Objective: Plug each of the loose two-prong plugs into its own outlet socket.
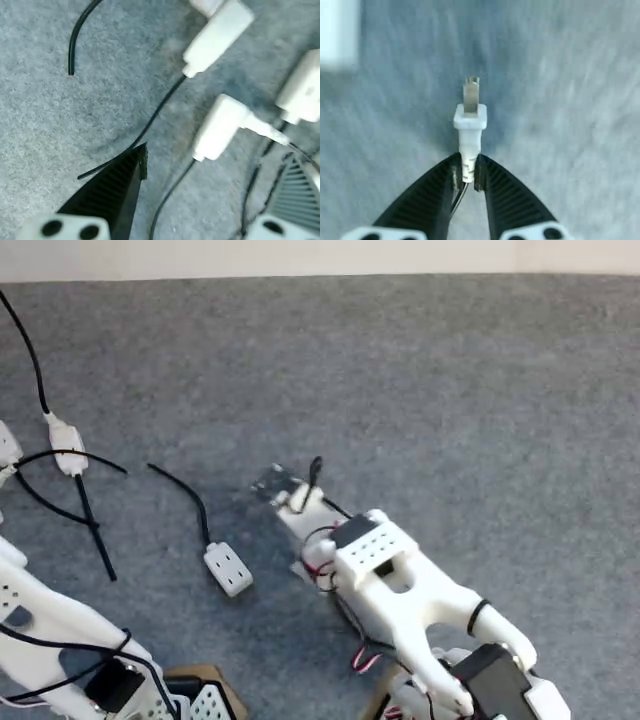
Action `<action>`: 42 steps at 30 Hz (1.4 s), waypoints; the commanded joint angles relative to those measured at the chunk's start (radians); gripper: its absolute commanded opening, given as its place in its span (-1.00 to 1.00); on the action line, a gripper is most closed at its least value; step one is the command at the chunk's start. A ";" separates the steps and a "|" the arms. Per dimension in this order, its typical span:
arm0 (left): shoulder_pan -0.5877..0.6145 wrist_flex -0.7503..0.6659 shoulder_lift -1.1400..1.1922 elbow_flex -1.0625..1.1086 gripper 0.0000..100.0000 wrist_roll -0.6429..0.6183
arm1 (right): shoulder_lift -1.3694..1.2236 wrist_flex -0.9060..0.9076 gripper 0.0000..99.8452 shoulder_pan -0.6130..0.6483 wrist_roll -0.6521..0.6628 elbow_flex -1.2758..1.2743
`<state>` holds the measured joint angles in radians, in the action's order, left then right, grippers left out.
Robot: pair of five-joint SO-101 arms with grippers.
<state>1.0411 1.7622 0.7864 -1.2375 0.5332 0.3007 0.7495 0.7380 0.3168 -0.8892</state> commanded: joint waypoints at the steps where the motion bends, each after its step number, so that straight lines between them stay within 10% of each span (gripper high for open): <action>1: -0.033 0.011 -0.203 0.094 -0.21 -0.011 | 0.088 -0.114 -0.99 0.122 -0.043 0.062; 9: -0.174 -0.029 -0.647 0.731 -0.20 0.058 | 0.263 -0.142 -0.99 0.191 -0.107 0.056; 21: -0.539 -0.617 -1.643 2.017 -0.20 0.049 | 0.306 -0.272 -0.99 0.189 -0.109 -0.150; 33: -0.863 -0.597 -2.221 2.405 -0.04 -0.287 | 0.283 -0.269 -0.99 0.280 -0.112 -0.159; 42: -0.955 -0.598 -2.336 2.600 -0.05 -0.307 | 0.289 -0.180 -0.99 0.278 -0.112 -0.117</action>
<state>0.1005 1.1807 -1.5275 1.3172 0.2340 0.5800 0.5332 1.0111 0.2125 -1.0533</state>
